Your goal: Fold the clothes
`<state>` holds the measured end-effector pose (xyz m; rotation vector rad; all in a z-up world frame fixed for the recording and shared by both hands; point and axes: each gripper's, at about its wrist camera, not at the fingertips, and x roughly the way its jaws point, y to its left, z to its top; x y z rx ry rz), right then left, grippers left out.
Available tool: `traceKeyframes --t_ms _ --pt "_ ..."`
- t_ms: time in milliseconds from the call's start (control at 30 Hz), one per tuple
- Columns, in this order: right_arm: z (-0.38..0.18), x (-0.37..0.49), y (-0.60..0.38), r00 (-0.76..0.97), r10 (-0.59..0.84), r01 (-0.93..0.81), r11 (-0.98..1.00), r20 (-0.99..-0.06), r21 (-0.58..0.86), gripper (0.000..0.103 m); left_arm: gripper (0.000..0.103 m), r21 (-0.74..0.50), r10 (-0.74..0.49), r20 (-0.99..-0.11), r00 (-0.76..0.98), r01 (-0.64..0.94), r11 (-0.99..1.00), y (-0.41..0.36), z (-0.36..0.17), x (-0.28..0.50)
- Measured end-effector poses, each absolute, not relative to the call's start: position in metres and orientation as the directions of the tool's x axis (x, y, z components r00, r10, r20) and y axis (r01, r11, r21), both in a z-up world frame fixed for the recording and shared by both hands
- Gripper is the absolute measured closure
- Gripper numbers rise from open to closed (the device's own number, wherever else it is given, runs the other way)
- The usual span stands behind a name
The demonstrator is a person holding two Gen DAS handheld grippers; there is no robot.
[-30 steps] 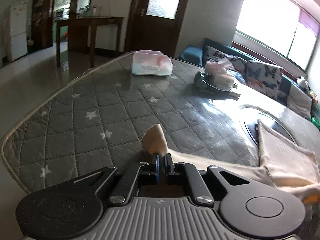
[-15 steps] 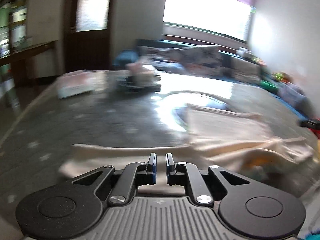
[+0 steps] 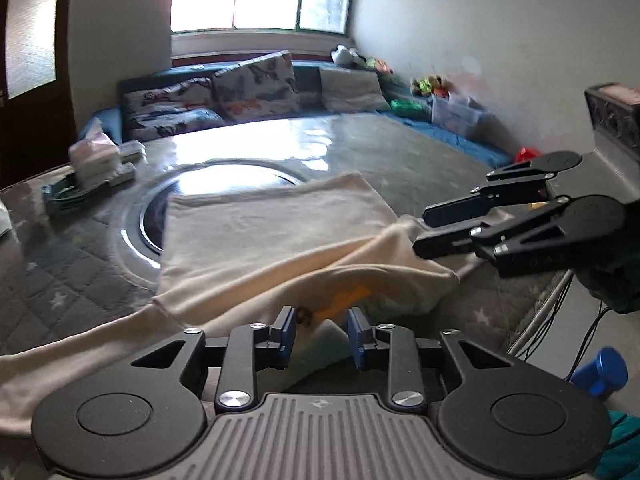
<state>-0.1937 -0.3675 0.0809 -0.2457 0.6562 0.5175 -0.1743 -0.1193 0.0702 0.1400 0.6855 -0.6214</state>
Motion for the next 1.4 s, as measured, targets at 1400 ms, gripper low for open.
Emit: traceKeyframes --t_ms 1400 --pt "0.047 -0.237 -0.331 0.508 0.439 -0.719 0.69 -0.742 -0.085 0.099 0.075 0.058 -0.507 -0.671 0.542 0.719 0.692 -0.12 0.038 -0.187"
